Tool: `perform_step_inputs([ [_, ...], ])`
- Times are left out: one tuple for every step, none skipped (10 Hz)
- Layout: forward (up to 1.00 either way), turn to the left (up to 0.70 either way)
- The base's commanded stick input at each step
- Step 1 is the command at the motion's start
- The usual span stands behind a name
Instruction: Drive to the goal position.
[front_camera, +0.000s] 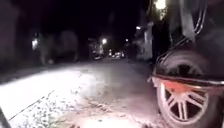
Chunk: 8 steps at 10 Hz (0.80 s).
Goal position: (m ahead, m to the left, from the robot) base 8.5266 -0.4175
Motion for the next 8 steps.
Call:
perform_step_inputs([
  [0.60, 0.00],
  [0.60, 0.00],
  [0.60, 0.00],
  [0.60, 0.00],
  [0.60, 0.00],
  [0.60, 0.00],
  [0.60, 0.00],
  [0.60, 0.00],
])
